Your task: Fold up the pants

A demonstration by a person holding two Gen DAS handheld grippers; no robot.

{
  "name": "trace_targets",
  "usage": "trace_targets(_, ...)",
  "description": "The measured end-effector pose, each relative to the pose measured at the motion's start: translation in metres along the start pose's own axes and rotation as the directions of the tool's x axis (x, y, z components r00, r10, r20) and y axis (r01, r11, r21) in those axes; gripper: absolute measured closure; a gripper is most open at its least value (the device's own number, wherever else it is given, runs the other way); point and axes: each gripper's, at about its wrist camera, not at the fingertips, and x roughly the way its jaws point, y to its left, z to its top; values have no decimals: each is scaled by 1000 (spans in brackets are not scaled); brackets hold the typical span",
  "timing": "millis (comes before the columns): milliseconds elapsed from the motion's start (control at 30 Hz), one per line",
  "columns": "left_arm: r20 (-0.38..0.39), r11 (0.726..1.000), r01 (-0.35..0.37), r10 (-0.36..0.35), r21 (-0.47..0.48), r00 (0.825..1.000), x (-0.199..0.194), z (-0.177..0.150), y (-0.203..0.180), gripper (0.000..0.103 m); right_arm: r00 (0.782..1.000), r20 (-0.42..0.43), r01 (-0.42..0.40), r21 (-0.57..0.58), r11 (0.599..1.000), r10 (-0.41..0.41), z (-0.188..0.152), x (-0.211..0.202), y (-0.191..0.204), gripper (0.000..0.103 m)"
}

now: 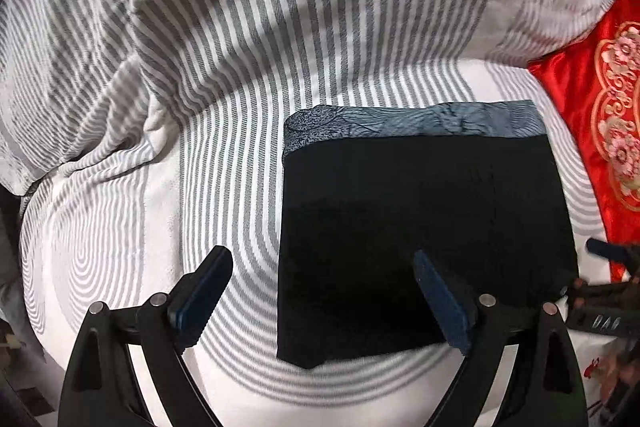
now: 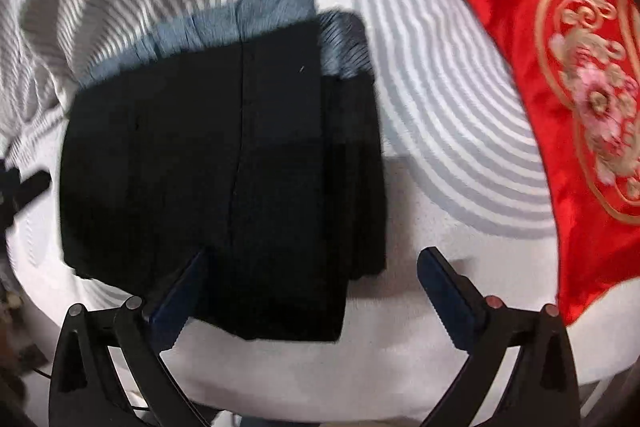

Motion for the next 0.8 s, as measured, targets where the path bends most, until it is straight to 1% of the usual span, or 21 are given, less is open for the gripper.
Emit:
trace_targets(100, -28, 1000, 0, 0, 5, 1000, -12, -6, -1, 9, 1000, 11, -2, -15, 1000, 3, -4, -26, -1, 1)
trace_targets(133, -41, 1000, 7, -6, 3, 999, -16, -8, -2, 2, 1000, 11, -5, -15, 1000, 6, -6, -32, -1, 0)
trace_targets(167, -43, 1000, 5, -6, 0, 999, -21, -10, -3, 1, 1000, 10, -15, -14, 1000, 15, -9, -41, 0, 1)
trace_targets(267, -17, 1000, 3, -3, -5, 1000, -41, -13, -5, 1, 999, 15, -28, -12, 1000, 28, -22, -63, 7, 0)
trace_targets(367, 10, 1000, 14, -14, -2, 1000, -65, -21, -9, 1, 1000, 22, -18, -24, 1000, 19, -38, -88, 20, 0)
trace_targets(400, 17, 1000, 7, -7, 2, 1000, -72, -23, -11, 1, 999, 31, -22, -30, 999, 23, -43, -96, 25, 0)
trace_targets(433, 20, 1000, -7, 6, 6, 1000, -77, -26, -13, 1, 999, 37, -20, -31, 999, 21, -48, -100, 28, 0)
trace_targets(533, -9, 999, -30, 30, 31, 1000, -88, -35, -19, 1, 999, 42, -29, -28, 999, 30, -53, -111, 33, 1)
trace_targets(600, -22, 999, -25, 26, 36, 999, -95, -43, -22, 1, 998, 49, -26, -31, 999, 27, -57, -116, 37, 0)
trace_targets(667, -37, 999, -23, 24, 36, 999, -98, -52, -25, 1, 999, 53, -5, -46, 999, 8, -59, -120, 41, 1)
trace_targets(800, -73, 999, -32, 33, 10, 997, -100, -65, -25, 1, 998, 54, 24, -64, 998, -21, -60, -124, 45, 1)
